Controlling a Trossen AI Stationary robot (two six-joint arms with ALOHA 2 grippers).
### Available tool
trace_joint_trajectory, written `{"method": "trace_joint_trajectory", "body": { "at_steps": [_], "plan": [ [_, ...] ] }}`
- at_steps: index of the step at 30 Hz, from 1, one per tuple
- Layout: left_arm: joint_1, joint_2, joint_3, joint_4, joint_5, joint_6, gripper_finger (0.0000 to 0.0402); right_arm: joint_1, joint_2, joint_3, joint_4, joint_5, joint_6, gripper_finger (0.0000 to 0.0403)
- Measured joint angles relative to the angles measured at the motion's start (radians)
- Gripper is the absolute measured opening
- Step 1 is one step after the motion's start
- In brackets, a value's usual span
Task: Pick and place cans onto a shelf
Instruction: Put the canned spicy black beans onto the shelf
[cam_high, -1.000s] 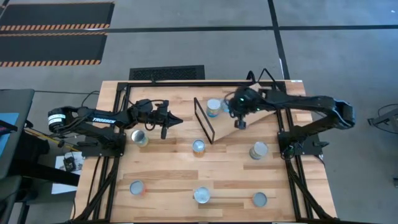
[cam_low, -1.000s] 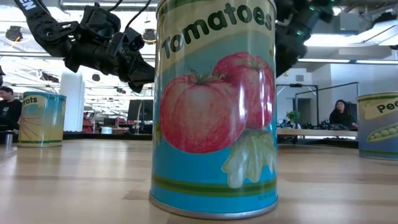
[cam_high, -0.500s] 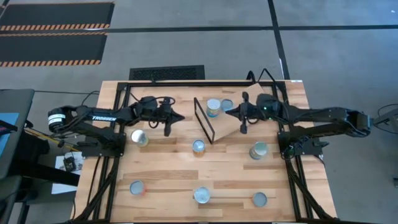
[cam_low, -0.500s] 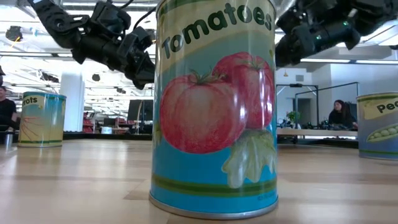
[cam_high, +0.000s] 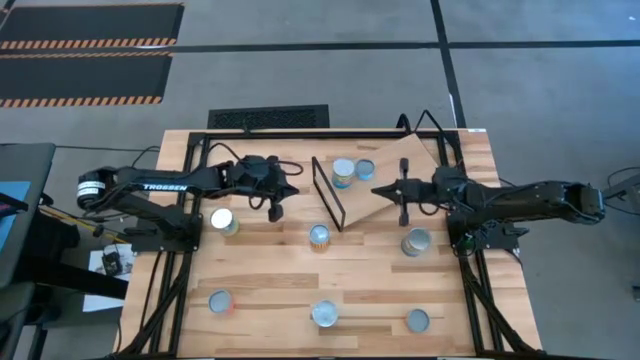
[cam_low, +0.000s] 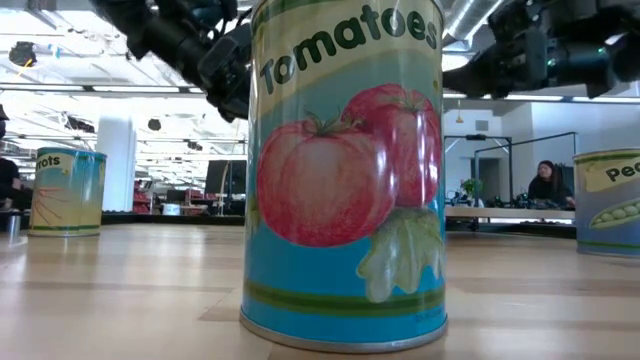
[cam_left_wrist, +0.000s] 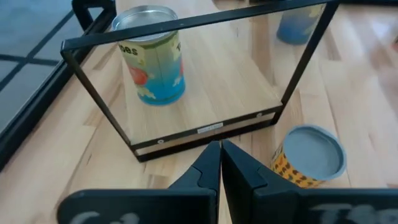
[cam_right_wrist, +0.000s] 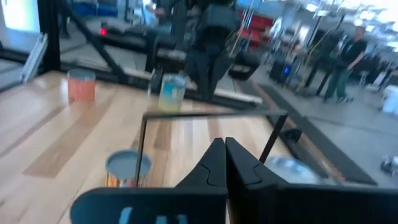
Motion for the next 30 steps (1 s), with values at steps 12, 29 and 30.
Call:
{"method": "trace_joint_trajectory", "body": {
  "at_steps": [12,29,30],
  "plan": [
    [-0.194,0.0,0.176,-0.297,-0.224,-0.017,0.0,0.051,-0.104,-0.037,0.061,0.005,-0.016,0.0006],
    [-0.568,0.015,0.211,-0.475,-0.541,-0.432,0.0,0.111,-0.103,-0.037,0.132,0.006,-0.06,0.0005],
    [-0.579,0.024,0.211,-0.479,-0.558,-0.449,0.0,0.115,-0.102,-0.037,0.128,0.006,-0.059,0.0006]
  ]
}}
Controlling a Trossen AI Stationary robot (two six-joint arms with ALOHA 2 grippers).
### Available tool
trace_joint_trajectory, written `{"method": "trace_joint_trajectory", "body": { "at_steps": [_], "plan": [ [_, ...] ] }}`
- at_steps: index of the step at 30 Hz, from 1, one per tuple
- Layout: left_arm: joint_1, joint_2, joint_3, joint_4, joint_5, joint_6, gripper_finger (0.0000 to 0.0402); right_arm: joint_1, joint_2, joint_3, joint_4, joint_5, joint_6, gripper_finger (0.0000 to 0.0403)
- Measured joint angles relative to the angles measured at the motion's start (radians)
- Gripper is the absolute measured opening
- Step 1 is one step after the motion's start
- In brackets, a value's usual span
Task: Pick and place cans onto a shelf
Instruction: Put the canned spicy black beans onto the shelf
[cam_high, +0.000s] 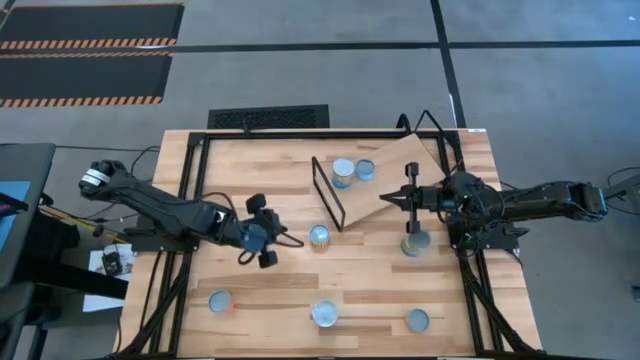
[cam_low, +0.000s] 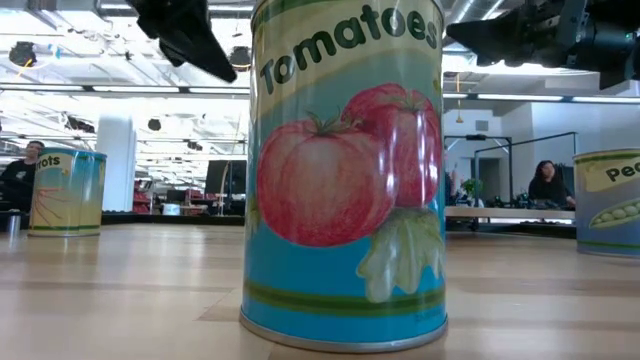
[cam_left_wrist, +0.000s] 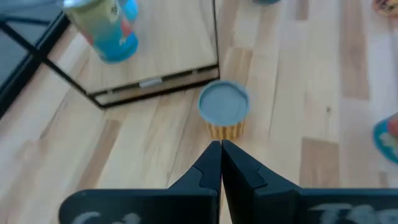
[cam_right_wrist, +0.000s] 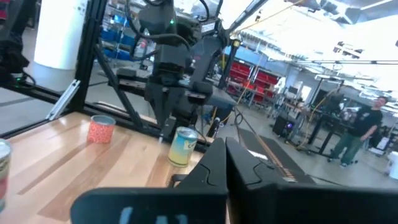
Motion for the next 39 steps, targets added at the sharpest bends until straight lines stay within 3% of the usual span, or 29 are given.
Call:
{"method": "trace_joint_trajectory", "body": {
  "at_steps": [8,19,25,31,39],
  "plan": [
    [-0.023,0.144,0.0,0.083,-0.012,-0.064,0.0009,0.019,0.03,0.0,-0.029,0.0,0.034,0.0005],
    [0.03,0.365,0.0,0.382,0.042,0.077,0.0107,0.031,0.074,0.0,-0.054,0.0,0.056,0.0007],
    [0.063,0.461,0.053,0.393,0.045,0.185,0.0131,0.031,0.075,0.0,-0.051,0.0,0.056,0.0009],
    [0.083,0.496,0.069,0.36,0.11,0.26,0.0108,0.031,0.075,0.0,-0.053,0.0,0.056,0.001],
    [0.09,0.496,0.069,0.377,0.199,0.303,0.0009,0.031,0.075,0.0,-0.052,0.0,0.056,0.0011]
  ]
}}
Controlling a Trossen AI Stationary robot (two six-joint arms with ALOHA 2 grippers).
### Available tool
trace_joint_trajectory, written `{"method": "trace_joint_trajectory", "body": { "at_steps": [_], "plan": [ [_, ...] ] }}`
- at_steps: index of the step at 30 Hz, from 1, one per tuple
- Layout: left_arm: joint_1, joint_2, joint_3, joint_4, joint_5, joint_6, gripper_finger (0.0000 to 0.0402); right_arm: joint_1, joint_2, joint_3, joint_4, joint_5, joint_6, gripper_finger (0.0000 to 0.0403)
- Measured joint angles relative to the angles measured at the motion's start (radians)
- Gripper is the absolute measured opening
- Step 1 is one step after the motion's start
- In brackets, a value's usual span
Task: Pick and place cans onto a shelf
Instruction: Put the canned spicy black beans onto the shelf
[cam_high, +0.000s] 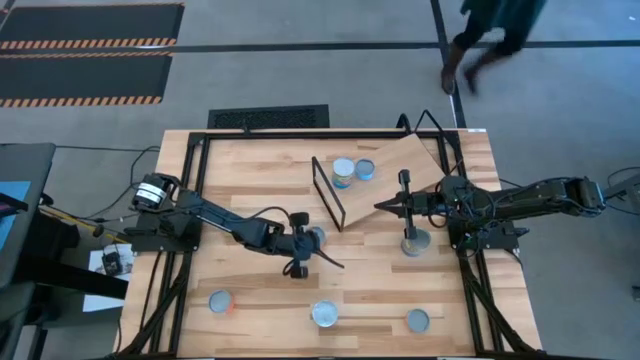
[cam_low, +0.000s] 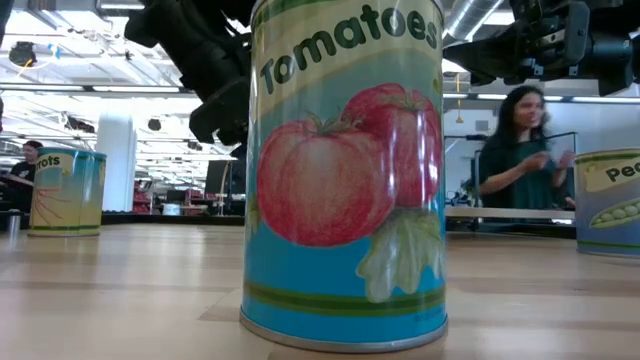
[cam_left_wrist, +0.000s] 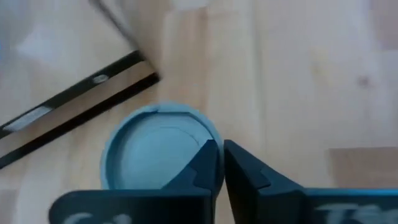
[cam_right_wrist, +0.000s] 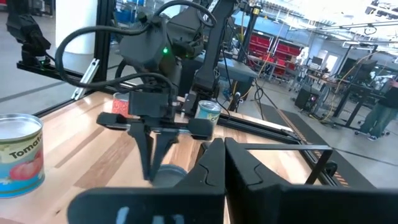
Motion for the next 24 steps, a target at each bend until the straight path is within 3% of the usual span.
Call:
{"method": "trace_joint_trajectory", "body": {
  "at_steps": [4,10,24],
  "plan": [
    [-0.002,-0.002,-0.002,0.127,0.129,-0.007,0.0004,0.0,0.0,0.0,0.002,0.0,0.002,0.0012],
    [-0.013,0.037,0.004,0.325,0.14,-0.015,0.0002,0.0,0.0,0.0,0.019,0.0,0.022,0.0012],
    [-0.007,0.327,0.347,0.257,0.072,0.004,0.0006,0.026,0.0,0.0,0.04,0.0,0.023,0.0007]
  ]
}}
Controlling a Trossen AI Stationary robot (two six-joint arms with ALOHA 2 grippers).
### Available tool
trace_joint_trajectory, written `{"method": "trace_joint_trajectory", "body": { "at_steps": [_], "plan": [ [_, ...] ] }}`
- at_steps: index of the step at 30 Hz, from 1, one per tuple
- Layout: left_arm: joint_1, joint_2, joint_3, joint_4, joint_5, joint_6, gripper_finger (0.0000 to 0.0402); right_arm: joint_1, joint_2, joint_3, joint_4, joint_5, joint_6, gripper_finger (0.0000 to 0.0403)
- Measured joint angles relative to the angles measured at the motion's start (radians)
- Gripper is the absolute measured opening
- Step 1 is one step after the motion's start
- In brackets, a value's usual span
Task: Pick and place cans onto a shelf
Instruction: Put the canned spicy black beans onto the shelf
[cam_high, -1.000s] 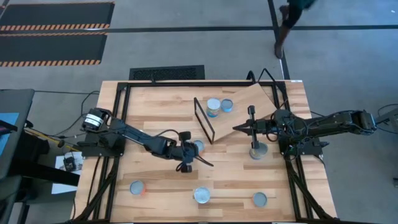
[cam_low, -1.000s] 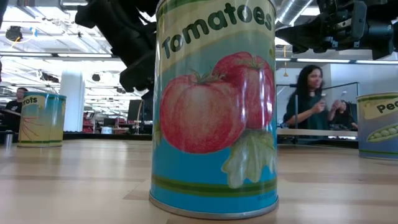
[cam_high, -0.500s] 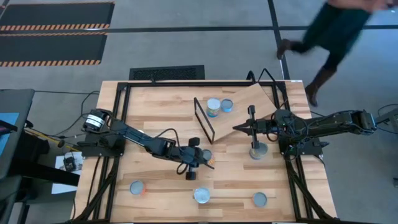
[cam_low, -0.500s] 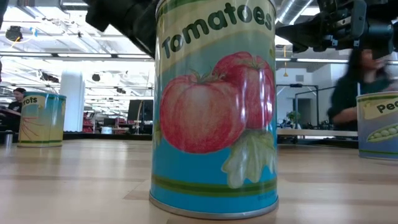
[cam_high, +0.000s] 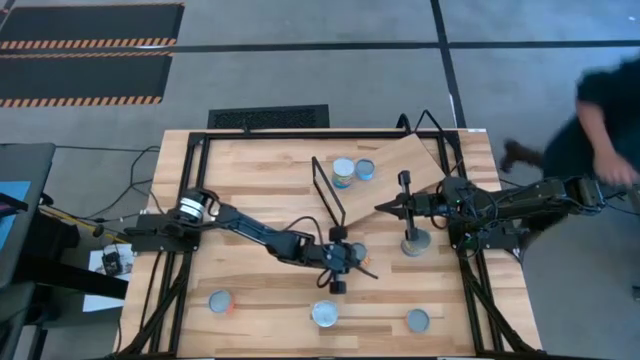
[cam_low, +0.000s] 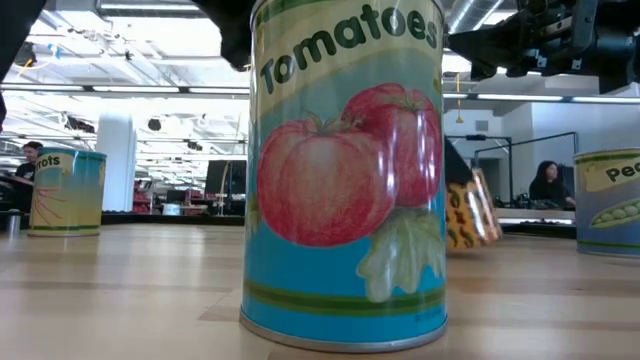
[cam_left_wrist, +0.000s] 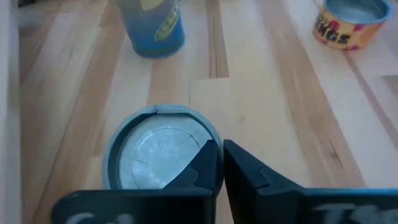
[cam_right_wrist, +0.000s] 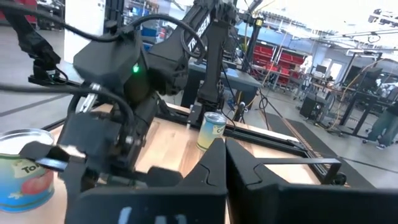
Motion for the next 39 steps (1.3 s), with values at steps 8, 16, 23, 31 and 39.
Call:
{"method": "trace_joint_trajectory", "body": {
  "at_steps": [8,16,23,31,39],
  "plan": [
    [0.003,-0.017,0.019,-0.02,0.047,0.019,0.0048,0.0,0.0,0.0,-0.004,0.002,0.033,0.001],
    [-0.036,-0.155,-0.016,-0.132,0.085,0.097,0.0063,0.069,0.0,0.004,-0.032,0.072,0.064,0.0005],
    [-0.087,-0.288,-0.309,0.183,0.114,-0.019,0.0006,0.298,0.021,0.153,-0.402,0.287,0.123,0.0004],
    [-0.09,-0.343,-0.64,0.73,0.106,-0.091,0.0001,0.527,0.221,0.273,-0.595,0.366,0.36,0.0015],
    [-0.059,-0.345,-0.79,0.958,0.105,-0.114,0.0,0.581,0.497,0.431,-0.759,0.428,0.477,0.01]
  ]
}}
